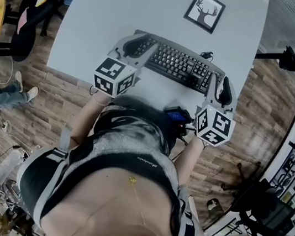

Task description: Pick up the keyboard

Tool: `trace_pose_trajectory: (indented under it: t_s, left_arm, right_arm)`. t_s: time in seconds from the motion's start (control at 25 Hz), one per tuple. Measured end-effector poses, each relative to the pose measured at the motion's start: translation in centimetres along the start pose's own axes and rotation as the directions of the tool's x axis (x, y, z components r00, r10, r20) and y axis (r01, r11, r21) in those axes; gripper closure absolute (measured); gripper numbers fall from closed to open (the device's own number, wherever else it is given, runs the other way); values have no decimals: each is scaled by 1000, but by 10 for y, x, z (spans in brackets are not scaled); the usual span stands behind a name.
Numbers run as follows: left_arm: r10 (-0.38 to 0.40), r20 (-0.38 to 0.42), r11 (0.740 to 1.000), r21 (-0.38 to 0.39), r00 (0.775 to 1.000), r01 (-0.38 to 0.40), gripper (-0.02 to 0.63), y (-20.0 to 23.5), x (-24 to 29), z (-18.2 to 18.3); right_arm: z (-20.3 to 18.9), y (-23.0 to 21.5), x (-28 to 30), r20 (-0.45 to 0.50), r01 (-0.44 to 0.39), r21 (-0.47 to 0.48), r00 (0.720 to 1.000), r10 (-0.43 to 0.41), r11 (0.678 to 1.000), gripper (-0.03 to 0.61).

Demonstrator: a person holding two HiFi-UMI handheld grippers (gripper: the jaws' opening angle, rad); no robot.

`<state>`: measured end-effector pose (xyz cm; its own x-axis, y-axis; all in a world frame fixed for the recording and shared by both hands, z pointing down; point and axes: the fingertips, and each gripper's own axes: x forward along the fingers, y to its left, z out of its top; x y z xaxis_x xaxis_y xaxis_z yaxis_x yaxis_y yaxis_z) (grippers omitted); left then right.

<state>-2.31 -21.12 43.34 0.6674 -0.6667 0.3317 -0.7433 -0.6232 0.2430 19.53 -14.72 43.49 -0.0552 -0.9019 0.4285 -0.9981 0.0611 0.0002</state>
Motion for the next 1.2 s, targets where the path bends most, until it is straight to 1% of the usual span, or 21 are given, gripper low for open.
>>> trace_pose_trajectory:
  t_s: [0.16,0.4,0.56,0.72,0.88,1.04,1.2]
  left_arm:
    - [26,-27,1000,3,999,-26,505,14,5,-9]
    - [55,-76,998,-3,996,-56,505,30,7,-29]
    - [57,-91,997,-47,994,-61,505,41,11,-38]
    - [77,-114,993,-77,991,-86,503,58,16,-47]
    - [110,-144,990,-69,983,-121,499,73,19,-62]
    - [122,-181,981,-125,976,-145,499,90,22,-84]
    - [135,-247,977,-126,960,-170,486,105,26,-110]
  right_arm:
    - [-10,-13,7,-32,24,-5,999,-24,1000,426]
    - [-27,-24,15,-74,30,9,997,-29,999,426]
    - [-37,-29,23,-106,38,-4,994,-38,999,426]
    - [-50,-37,34,-139,48,-8,989,-49,999,425]
    - [-73,-46,45,-184,52,-16,981,-55,998,420]
    - [-100,-56,59,-247,57,-19,967,-60,998,410]
    - [-124,-67,73,-301,60,-14,952,-62,998,400]
